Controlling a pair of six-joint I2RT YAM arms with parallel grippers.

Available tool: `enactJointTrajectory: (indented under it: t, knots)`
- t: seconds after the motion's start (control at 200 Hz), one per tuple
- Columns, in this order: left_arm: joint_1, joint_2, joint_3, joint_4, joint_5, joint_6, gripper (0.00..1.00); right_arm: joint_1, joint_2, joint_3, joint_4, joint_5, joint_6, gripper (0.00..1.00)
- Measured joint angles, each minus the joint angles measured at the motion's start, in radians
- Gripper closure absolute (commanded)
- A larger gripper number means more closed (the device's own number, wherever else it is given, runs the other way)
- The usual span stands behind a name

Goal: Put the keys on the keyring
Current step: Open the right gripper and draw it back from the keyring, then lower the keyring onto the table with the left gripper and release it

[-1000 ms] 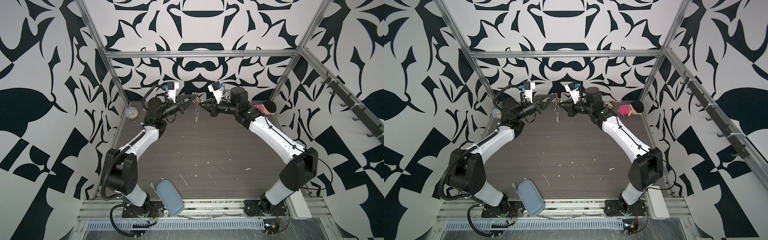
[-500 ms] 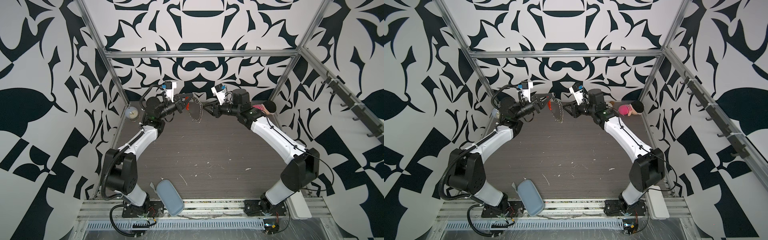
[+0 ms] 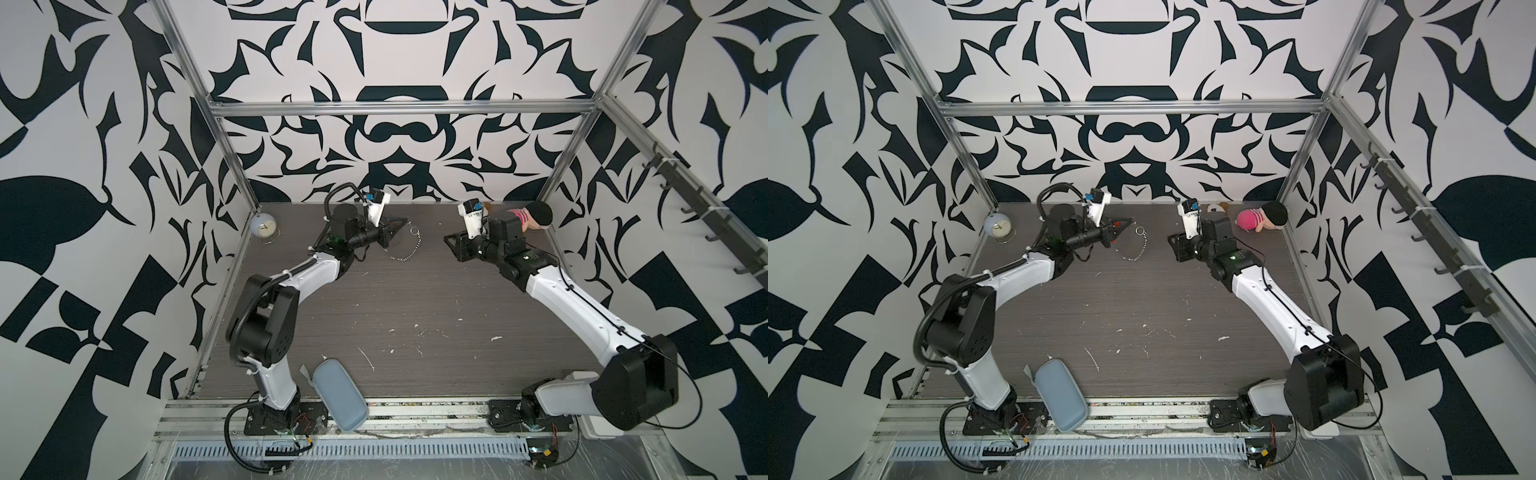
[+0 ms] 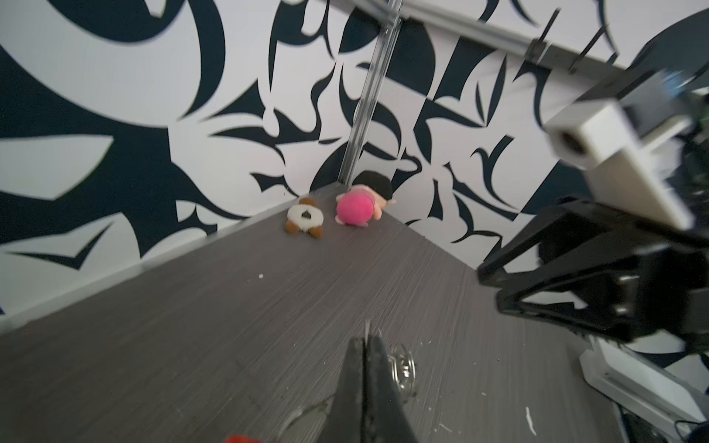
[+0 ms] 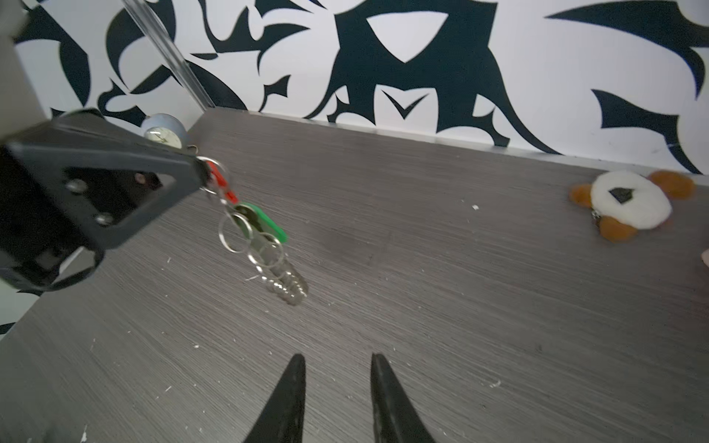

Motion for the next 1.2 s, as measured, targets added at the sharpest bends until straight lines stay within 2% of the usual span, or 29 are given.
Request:
enactJointTrajectory:
  t: [0.085, 0.205, 0.435, 0.525, 0.63, 0.705, 0.795, 0.855, 0.97, 1.085, 1.11, 1.2]
  knots:
    - [-0.024, 0.093, -0.002, 0.054, -0.021, -0.003, 1.0, -0.006, -0.009, -0.007, -0.016, 0.013, 0.001, 0.67]
    - [-0.056, 0.142, -0.054, 0.258, -0.062, -0.018, 1.0, -0.01, -0.021, -0.022, -0.022, 0.015, 0.005, 0.67]
    - [-0.117, 0.127, -0.329, 0.649, -0.178, -0.031, 1.0, -0.01, -0.019, -0.06, -0.034, -0.007, 0.036, 0.68]
    - [-0.124, 0.108, -0.419, 0.721, -0.209, -0.027, 1.0, -0.01, -0.01, -0.06, -0.032, -0.025, 0.06, 0.68]
    - [-0.126, 0.107, -0.497, 0.697, -0.26, -0.026, 1.0, -0.01, 0.018, -0.06, -0.025, -0.05, 0.094, 0.69]
    - [-0.134, 0.108, -0.545, 0.682, -0.293, -0.021, 0.89, -0.01, 0.047, -0.057, -0.025, -0.069, 0.118, 0.69]
    - [-0.152, 0.109, -0.589, 0.681, -0.328, -0.018, 0.87, -0.01, 0.072, -0.056, -0.025, -0.087, 0.142, 0.69]
    - [-0.163, 0.11, -0.615, 0.692, -0.353, -0.015, 0.82, -0.01, 0.078, -0.056, -0.025, -0.094, 0.153, 0.69]
    - [-0.173, 0.11, -0.646, 0.71, -0.394, -0.009, 0.56, -0.01, 0.078, -0.049, -0.028, -0.095, 0.163, 0.67]
    - [-0.172, 0.098, -0.666, 0.713, -0.438, -0.009, 0.44, -0.01, 0.079, -0.018, -0.049, -0.051, 0.15, 0.53]
    - [-0.173, 0.081, -0.674, 0.699, -0.447, -0.01, 0.42, -0.01, 0.079, -0.007, -0.057, -0.019, 0.143, 0.48]
    - [-0.173, -0.047, -0.692, 0.583, -0.496, 0.013, 0.33, -0.01, 0.075, 0.016, -0.072, 0.135, 0.119, 0.4]
